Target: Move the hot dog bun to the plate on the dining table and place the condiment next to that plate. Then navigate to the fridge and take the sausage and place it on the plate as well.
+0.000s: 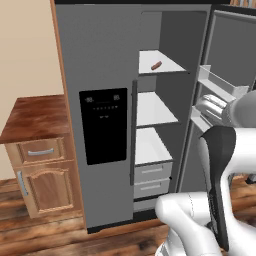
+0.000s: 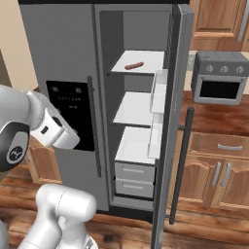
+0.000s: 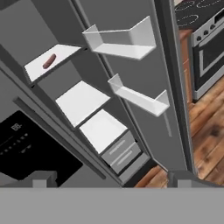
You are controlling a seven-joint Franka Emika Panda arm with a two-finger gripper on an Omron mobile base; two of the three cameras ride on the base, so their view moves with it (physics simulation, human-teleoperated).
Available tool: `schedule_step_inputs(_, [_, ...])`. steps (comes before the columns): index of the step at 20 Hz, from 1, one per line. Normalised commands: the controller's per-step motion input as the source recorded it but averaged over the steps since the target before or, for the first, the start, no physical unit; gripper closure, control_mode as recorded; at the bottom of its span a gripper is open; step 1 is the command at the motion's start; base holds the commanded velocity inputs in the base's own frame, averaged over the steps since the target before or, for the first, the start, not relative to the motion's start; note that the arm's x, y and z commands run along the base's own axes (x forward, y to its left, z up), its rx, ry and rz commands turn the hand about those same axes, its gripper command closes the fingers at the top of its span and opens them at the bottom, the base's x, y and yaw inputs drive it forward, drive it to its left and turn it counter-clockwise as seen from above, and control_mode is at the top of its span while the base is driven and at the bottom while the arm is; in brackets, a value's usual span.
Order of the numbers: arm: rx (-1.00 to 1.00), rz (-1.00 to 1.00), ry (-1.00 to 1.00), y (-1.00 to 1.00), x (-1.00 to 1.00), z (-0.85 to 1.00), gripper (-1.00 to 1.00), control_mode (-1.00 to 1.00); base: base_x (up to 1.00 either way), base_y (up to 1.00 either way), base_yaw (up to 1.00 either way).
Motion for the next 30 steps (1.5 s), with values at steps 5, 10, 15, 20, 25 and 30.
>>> schedule_step_inputs(5, [0.05, 0.00, 0.14, -0.01, 0.03, 0.00, -1.00, -1.00, 0.00, 0.00, 0.00])
schedule_step_inputs(10, [0.00, 0.00, 0.02, -0.01, 0.02, 0.00, -1.00, -1.00, 0.00, 0.00, 0.00])
schedule_step_inputs(15, [0.00, 0.00, 0.01, 0.00, 0.06, 0.00, -1.00, 1.00, 0.26, 0.00, 0.00])
schedule_step_inputs(20, [0.00, 0.00, 0.00, 0.00, 0.00, 0.00, -1.00, 1.00, 0.66, 0.14, -0.08])
schedule_step_inputs(25, [0.00, 0.00, 0.00, 0.00, 0.00, 0.00, -1.00, 1.00, 0.69, 0.07, -0.23])
schedule_step_inputs(30, [0.00, 0.00, 0.00, 0.00, 0.00, 0.00, -1.00, 1.00, 0.67, 0.15, -0.26])
